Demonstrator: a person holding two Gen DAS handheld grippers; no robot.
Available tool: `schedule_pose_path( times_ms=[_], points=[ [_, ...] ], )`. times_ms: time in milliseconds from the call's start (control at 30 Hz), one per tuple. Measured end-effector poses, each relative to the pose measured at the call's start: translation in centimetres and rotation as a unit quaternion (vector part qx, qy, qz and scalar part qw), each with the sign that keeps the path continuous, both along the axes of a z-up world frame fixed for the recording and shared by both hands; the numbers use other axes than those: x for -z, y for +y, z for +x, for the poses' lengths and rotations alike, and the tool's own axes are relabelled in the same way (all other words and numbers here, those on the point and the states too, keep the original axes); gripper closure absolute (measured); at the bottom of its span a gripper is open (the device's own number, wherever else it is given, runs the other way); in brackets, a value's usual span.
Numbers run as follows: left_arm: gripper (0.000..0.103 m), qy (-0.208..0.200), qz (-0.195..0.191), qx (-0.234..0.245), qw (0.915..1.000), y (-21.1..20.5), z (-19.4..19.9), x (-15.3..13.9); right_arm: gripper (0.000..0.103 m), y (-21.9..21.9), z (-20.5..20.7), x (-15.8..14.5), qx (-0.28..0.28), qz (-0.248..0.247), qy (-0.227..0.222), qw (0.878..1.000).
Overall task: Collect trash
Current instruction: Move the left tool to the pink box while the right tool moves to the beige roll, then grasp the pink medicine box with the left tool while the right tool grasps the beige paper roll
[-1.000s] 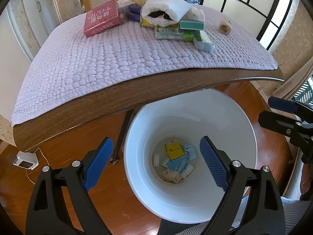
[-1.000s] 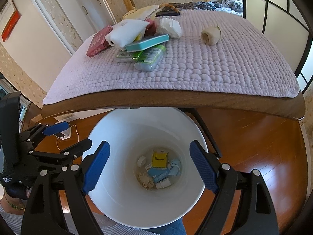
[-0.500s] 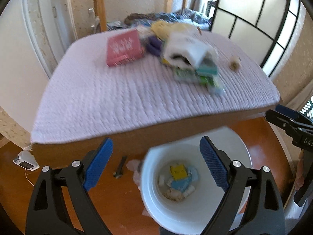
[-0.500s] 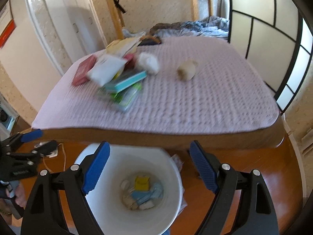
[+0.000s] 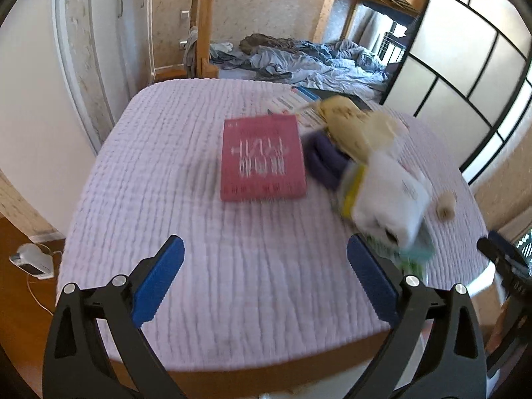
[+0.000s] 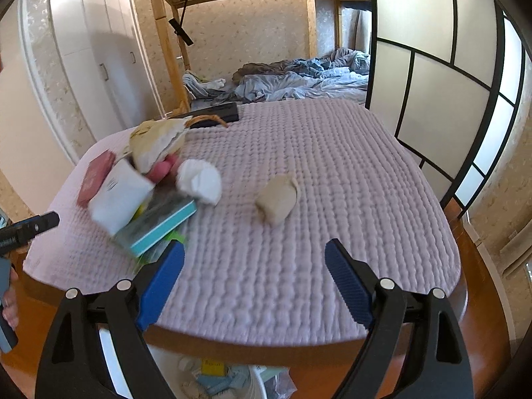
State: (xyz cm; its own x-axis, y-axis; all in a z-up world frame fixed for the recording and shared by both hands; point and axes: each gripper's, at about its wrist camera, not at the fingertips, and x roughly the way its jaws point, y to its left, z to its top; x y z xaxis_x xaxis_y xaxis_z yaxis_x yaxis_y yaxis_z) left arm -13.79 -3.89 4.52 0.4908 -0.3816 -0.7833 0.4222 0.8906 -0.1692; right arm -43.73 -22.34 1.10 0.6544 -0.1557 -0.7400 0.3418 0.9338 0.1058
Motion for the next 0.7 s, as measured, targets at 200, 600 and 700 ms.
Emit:
schedule_pose_path(
  times_ms=[200, 600, 700],
  points=[
    [0.003, 0.016, -0.002, -0.006, 0.9998, -1.6, 4.2, 1.0, 0.018, -1.9, 3.1, 1.7, 0.008, 0.004, 0.014, 1.0],
    [0.003, 0.038, -0.007, -0.006, 0.9992, -3.8, 8.2, 2.6, 0.018, -3.8, 7.0, 4.1, 0.001, 0.009, 0.034, 0.999],
    [0.003, 0.041, -0.008, -0.007, 0.9991, -4.1, 8.6, 3.0, 0.02, -3.7, 7.5, 4.5, -0.005, 0.003, 0.037, 0.999]
  ],
)
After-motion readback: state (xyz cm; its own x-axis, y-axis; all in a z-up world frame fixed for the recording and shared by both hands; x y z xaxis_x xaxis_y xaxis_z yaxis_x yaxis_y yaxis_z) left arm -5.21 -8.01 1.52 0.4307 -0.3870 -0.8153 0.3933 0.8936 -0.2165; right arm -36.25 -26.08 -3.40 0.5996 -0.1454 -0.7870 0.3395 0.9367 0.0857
